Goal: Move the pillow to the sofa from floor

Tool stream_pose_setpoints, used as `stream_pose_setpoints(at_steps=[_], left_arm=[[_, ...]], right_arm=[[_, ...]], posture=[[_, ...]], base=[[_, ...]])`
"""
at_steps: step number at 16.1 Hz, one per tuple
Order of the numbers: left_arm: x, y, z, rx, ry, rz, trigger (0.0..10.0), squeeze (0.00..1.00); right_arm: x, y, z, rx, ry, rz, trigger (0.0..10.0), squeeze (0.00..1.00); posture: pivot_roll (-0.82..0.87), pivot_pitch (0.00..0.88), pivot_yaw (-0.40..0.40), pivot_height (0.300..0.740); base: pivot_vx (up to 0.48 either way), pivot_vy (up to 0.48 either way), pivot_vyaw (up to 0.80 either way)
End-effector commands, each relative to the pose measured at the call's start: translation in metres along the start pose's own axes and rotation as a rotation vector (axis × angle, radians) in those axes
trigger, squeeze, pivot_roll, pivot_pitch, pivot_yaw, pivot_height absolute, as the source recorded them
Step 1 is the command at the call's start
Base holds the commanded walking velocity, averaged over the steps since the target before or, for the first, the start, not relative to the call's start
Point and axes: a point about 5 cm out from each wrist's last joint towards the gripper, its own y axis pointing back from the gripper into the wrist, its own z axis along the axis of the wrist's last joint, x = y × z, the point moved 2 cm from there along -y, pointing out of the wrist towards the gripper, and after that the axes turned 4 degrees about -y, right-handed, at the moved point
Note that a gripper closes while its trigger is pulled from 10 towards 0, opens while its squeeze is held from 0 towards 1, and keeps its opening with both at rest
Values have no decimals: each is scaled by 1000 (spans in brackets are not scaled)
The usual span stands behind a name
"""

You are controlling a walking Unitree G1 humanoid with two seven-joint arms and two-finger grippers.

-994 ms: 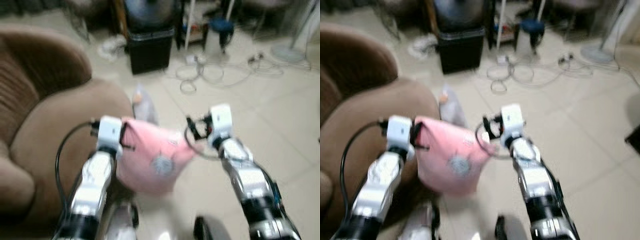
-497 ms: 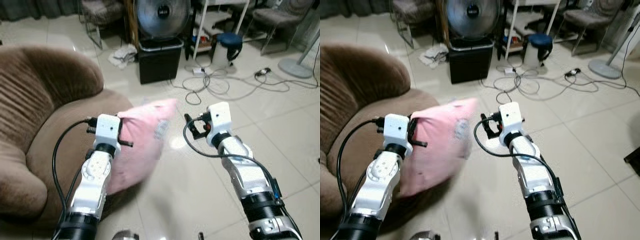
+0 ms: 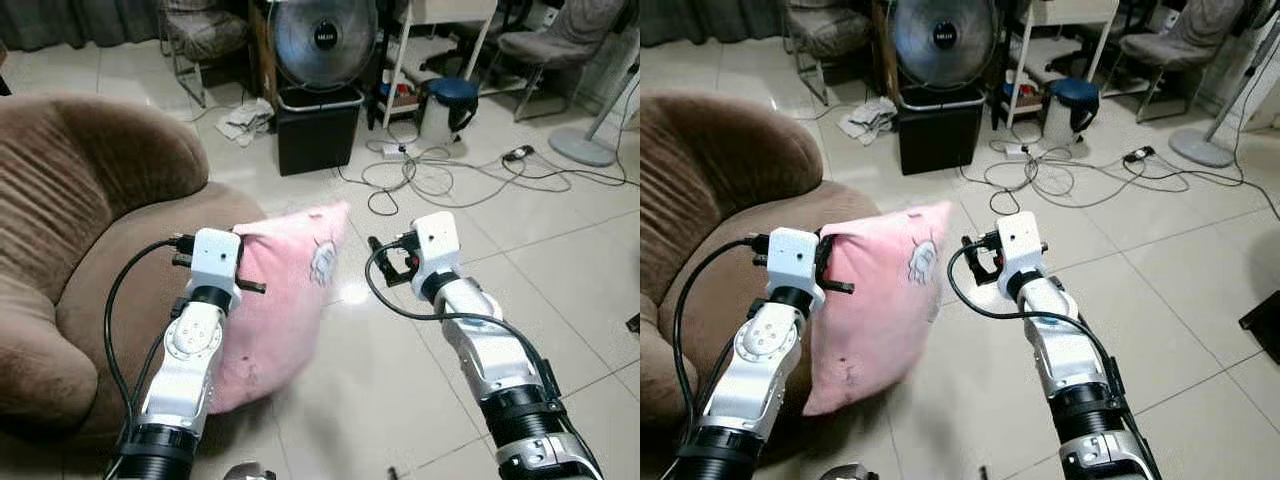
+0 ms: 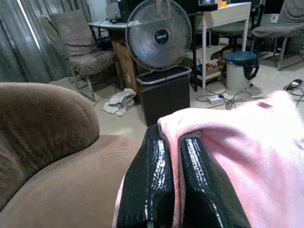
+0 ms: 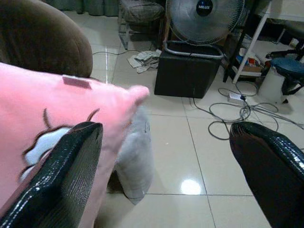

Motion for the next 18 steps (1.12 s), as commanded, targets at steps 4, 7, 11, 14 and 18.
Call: stream_pose_setpoints(at_steps=[4, 7, 11, 14, 18], left_arm=[[3, -7, 28, -125, -22, 7, 10000, 0], [1, -7, 29, -128, -23, -6, 10000, 0], [-1, -8, 28, -128, -26, -23, 10000, 0], [-2, -9, 28, -129, -25, -31, 10000, 0], [-3, -11, 29, -133, -26, -37, 10000, 0]], right_arm=[[-2, -1, 3, -12, 48, -3, 10000, 0], [-2, -1, 3, -14, 49, -3, 10000, 0], [-2, -1, 2, -15, 49, -5, 10000, 0], [-4, 0, 1, -17, 55, -8, 10000, 0], [-1, 1, 2, -22, 86, 20, 10000, 0]], posture=[[115, 0, -50, 740], [112, 0, -47, 740], [108, 0, -42, 740], [101, 0, -38, 740], [96, 0, -34, 740]], base=[[73, 0, 0], [319, 0, 502], [338, 0, 559], [342, 0, 0], [344, 0, 600]])
